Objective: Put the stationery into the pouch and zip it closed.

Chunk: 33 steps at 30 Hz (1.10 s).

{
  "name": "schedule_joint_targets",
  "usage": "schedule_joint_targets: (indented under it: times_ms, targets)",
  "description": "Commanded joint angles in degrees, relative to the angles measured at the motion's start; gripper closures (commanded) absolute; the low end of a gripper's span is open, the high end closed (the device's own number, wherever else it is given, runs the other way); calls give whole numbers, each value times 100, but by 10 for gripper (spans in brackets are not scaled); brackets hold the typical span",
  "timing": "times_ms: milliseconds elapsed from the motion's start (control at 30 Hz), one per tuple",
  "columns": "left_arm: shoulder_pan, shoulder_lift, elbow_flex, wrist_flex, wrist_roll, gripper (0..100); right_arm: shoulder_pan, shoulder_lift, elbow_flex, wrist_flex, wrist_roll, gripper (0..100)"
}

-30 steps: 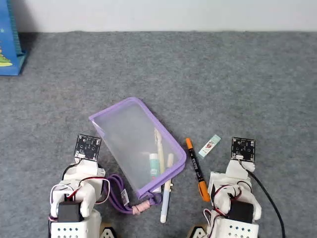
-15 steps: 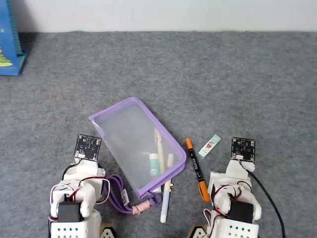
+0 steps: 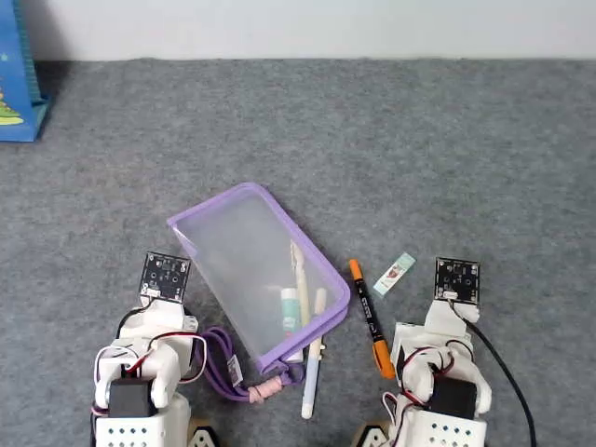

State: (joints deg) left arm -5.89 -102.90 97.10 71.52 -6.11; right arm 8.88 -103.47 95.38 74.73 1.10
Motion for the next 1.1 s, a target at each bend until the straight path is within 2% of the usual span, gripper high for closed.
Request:
schedule_joint_targets:
  times_ms: [0,333,667,800,1067]
  targets:
    - [-9,-44,-57,26,-44,986,13,-48,105,31,53,966]
    - [-9,-44,-57,26,-44,986,13,-48,105,31,53,966]
    - [580,-44,-66,26,-35,986,-4,-48,105,31,18,966]
    - [598,-44,-66,26,-35,986,13,-48,105,31,18,966]
    - [598,-53,-66,26,-44,985,-303,-48,105,31,18,965]
